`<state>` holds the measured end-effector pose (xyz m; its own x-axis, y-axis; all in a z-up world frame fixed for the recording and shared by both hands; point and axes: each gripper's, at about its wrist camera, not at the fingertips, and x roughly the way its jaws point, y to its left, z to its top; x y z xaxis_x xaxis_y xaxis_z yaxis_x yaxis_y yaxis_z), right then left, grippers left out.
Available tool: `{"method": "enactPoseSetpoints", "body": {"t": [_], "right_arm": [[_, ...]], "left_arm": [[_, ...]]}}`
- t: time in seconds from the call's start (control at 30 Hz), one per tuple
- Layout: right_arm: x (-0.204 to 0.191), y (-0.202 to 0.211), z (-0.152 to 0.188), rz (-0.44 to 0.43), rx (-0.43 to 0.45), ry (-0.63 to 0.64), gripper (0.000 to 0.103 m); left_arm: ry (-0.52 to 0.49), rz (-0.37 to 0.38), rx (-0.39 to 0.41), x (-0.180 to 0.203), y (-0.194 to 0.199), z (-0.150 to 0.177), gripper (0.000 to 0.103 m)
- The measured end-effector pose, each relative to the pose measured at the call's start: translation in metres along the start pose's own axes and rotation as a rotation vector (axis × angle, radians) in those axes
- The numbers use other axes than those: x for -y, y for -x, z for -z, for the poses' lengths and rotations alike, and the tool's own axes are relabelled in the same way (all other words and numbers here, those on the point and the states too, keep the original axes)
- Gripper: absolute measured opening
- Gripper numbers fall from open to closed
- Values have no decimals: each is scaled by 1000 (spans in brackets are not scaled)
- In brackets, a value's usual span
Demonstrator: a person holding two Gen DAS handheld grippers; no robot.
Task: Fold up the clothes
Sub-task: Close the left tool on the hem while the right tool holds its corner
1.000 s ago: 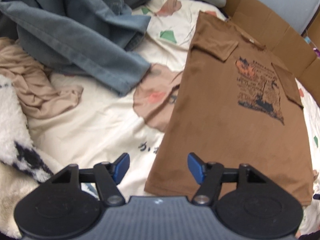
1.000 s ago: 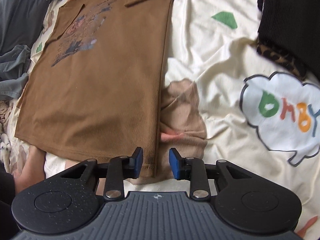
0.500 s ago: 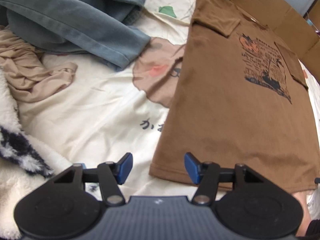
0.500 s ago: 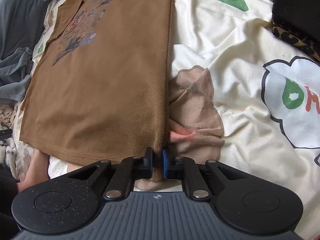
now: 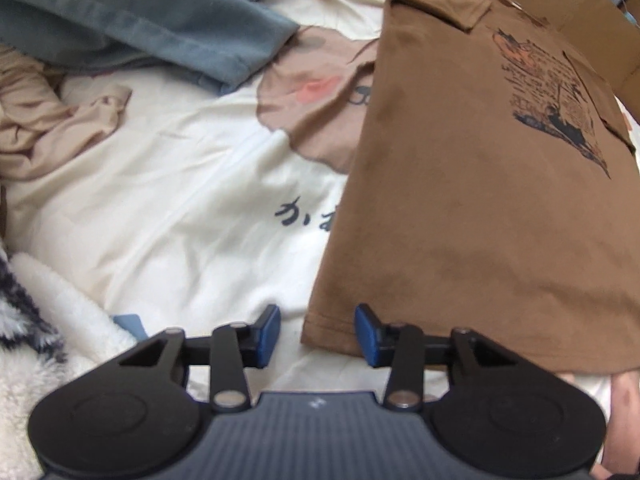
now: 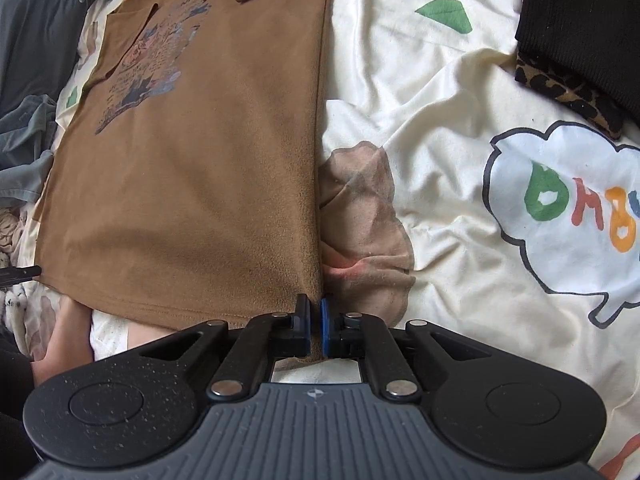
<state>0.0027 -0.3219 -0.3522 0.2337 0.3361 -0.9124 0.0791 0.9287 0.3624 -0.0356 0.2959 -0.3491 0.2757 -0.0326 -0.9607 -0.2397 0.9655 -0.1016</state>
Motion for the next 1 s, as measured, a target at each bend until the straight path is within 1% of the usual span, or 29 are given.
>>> {"method": "enactPoseSetpoints", "body": {"t": [0.17, 0.2, 0.33, 0.43, 0.5, 0.6, 0.63, 0.7, 1.0], "right_arm": [[3, -13, 1, -19, -26, -44, 4], [2, -16, 1, -18, -27, -48, 6], [2, -23, 1, -21, -24, -67, 11], [3, -26, 0, -35, -21, -77, 11], [4, -28, -1, -50, -17, -92, 12], [8, -29, 1, -82, -9, -116, 11], [11, -28, 2, -90, -6, -124, 8], [14, -25, 5, -97, -4, -128, 4], [8, 2, 2, -86, 5, -90, 2]], "left_arm": [[15, 32, 14, -5, -4, 1, 38], [15, 35, 14, -5, -6, 1, 38], [-4, 31, 9, -2, -7, 1, 36], [-7, 27, 8, 0, -7, 2, 35], [-7, 25, 8, 0, -6, 2, 32], [1, 15, 5, 0, -4, 1, 16], [7, 15, 3, 0, -3, 1, 10], [18, 16, -3, 0, 1, 1, 8], [31, 16, 7, 5, 33, -2, 5]]}}
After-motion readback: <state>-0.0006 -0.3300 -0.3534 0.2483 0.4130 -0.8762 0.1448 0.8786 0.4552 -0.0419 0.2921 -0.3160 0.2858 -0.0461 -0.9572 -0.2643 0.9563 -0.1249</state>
